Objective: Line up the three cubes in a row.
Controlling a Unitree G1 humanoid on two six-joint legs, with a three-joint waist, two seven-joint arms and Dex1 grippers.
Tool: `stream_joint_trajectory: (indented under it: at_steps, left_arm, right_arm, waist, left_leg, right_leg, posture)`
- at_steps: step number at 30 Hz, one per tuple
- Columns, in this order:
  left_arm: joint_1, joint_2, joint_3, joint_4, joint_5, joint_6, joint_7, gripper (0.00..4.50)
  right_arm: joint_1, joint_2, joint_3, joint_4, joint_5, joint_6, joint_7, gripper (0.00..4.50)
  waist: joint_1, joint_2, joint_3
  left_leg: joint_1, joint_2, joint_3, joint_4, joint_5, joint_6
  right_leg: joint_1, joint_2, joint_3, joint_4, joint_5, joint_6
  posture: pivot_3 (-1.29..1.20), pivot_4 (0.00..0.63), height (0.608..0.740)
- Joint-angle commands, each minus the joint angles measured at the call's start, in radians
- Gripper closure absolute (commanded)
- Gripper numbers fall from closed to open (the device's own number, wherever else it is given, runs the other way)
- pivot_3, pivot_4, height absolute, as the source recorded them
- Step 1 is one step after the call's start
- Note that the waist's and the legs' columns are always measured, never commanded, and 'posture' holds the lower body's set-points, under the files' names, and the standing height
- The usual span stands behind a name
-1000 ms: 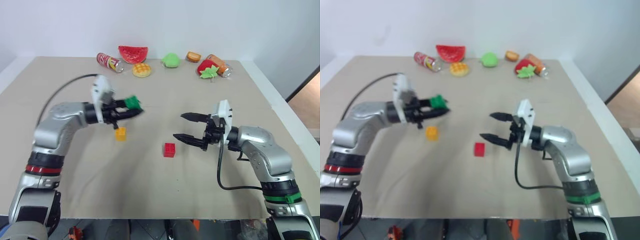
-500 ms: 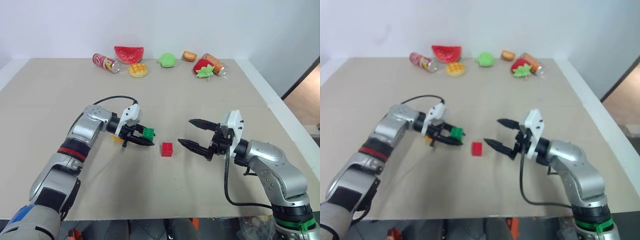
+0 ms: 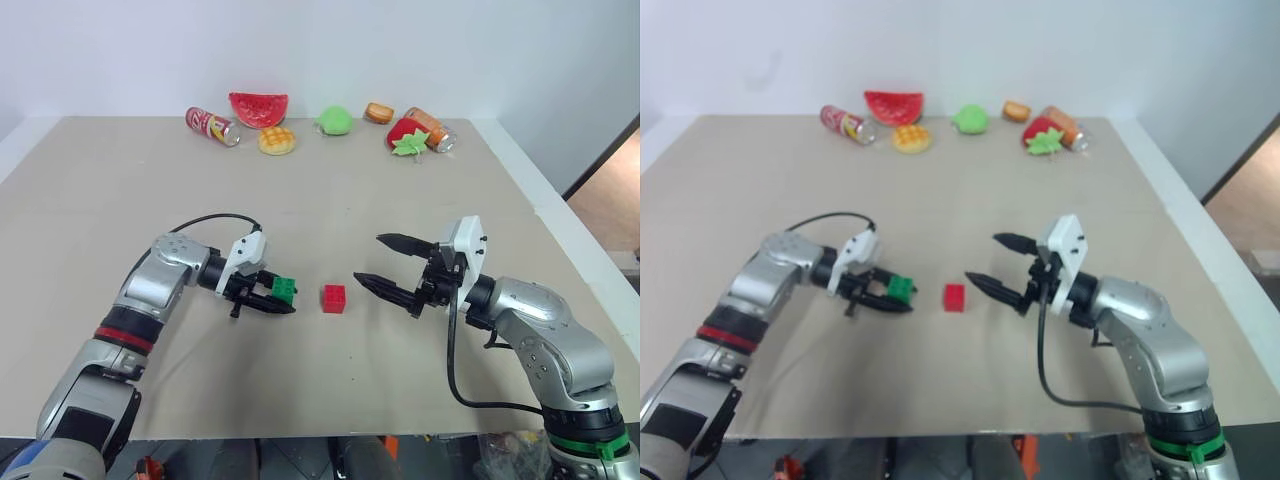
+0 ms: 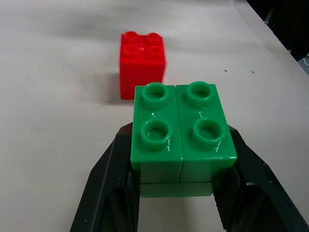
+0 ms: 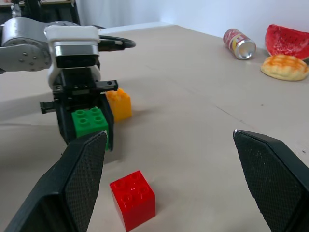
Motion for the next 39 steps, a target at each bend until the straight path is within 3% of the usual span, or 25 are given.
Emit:
stream_joint_trajectory:
  at_steps: [1,11,24,39]
  left_arm:
    - [0.006,0.009,0.036,-0.031,-0.014,0.008,0.025,3.14]
    - [-0.019,-0.037,0.039,0.031,-0.003,-0.036,0.049,3.14]
    - [-0.075,-0.118,0.024,0.33,0.108,-0.33,0.07,3.14]
    - [-0.076,-0.13,0.03,0.311,0.095,-0.313,0.042,3.14]
  right_arm:
    - [-0.019,0.003,0.002,-0.002,0.006,-0.023,0.012,0.14]
    - [-0.035,0.003,0.013,0.013,0.011,-0.03,0.021,0.14]
    - [-0.022,-0.005,0.001,-0.005,0.018,-0.023,0.013,0.14]
    - [-0.021,-0.012,-0.003,0.001,0.018,-0.027,0.015,0.14]
  waist:
    - [0.0,0.0,0.0]
    - [0.0,0.0,0.0]
    - [0.002,0.0,0.0]
    - [0.002,0.0,0.0]
  left_leg:
    - [0.0,0.0,0.0,0.0,0.0,0.0]
    - [0.0,0.0,0.0,0.0,0.0,0.0]
    - [0.0,0.0,0.0,0.001,0.0,0.001]
    - [0.0,0.0,0.0,0.001,0.0,0.001]
  right_leg:
    - [0.0,0.0,0.0,0.0,0.0,0.0]
    - [0.0,0.0,0.0,0.0,0.0,0.0]
    - [0.0,0.001,0.001,0.0,0.001,0.001]
    - [0.0,0.001,0.001,0.0,0.001,0.001]
  posture:
    - [0.0,0.15,0.74]
    - [0.0,0.15,0.74]
    - [0.0,0.15,0.74]
    - [0.0,0.15,0.74]
